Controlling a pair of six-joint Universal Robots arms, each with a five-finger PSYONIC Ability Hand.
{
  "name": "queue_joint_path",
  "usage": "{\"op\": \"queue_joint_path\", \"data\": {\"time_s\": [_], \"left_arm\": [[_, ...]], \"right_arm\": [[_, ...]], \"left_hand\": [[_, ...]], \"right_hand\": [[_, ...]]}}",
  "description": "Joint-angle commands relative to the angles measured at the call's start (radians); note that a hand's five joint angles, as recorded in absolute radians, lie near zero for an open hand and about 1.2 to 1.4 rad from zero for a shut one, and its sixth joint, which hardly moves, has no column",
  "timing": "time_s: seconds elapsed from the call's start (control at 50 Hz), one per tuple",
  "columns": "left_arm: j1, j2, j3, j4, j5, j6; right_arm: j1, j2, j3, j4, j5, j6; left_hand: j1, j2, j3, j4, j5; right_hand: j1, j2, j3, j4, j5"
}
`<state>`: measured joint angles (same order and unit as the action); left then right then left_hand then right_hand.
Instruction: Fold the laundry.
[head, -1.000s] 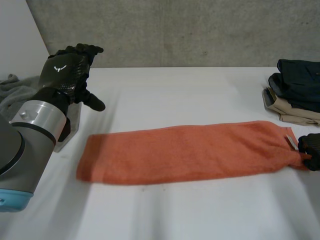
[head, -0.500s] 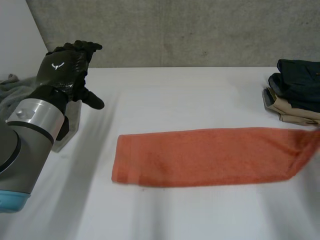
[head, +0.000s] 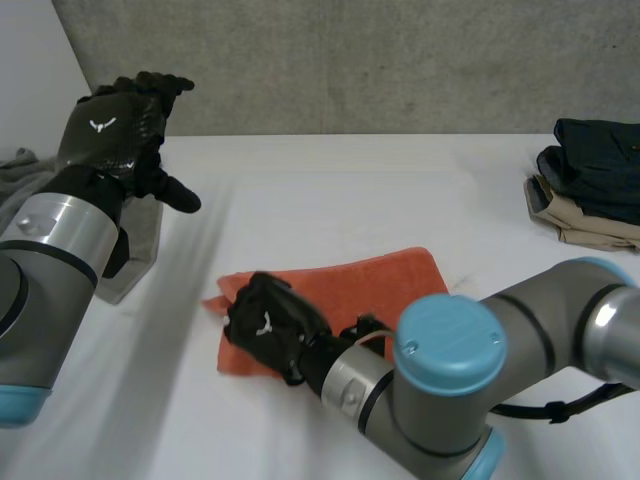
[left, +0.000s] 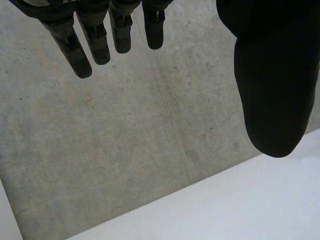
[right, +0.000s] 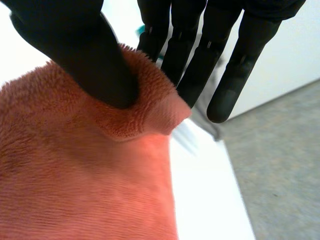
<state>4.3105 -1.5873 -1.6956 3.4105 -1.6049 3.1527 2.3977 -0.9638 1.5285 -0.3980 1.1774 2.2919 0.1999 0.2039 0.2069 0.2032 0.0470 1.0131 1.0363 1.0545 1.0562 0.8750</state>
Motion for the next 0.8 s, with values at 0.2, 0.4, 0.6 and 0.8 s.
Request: {"op": "queue_joint_path", "data": {"time_s": [0.2, 0.4, 0.6, 0.8], "left_arm": [[-0.093, -0.088, 0.043, 0.030, 0.006, 0.104], [-0.293, -0.316, 0.093, 0.032, -0.006, 0.144], [-0.380, -0.436, 0.074, 0.039, -0.188, 0.288], [-0.336, -0.485, 0.050, 0.047, -0.305, 0.380]], "right_arm": [[-0.255, -0.263, 0.062, 0.154, 0.061, 0.372], [-0.532, -0.288, 0.235, 0.314, 0.050, 0.373], [-0.581, -0.283, 0.303, 0.274, 0.059, 0.331], [-0.583, -0.277, 0.358, 0.234, 0.039, 0.333]], "left_hand": [[-0.025, -0.029, -0.032, -0.029, -0.047], [-0.004, -0.008, -0.011, -0.007, -0.026], [0.014, 0.010, 0.007, 0.010, -0.008], [0.019, 0.015, 0.012, 0.016, -0.002]], "right_hand": [[-0.839, -0.862, -0.880, -0.882, -0.875], [-0.839, -0.862, -0.880, -0.882, -0.875], [-0.726, -0.749, -0.767, -0.769, -0.762], [-0.341, -0.364, -0.382, -0.384, -0.377]]}}
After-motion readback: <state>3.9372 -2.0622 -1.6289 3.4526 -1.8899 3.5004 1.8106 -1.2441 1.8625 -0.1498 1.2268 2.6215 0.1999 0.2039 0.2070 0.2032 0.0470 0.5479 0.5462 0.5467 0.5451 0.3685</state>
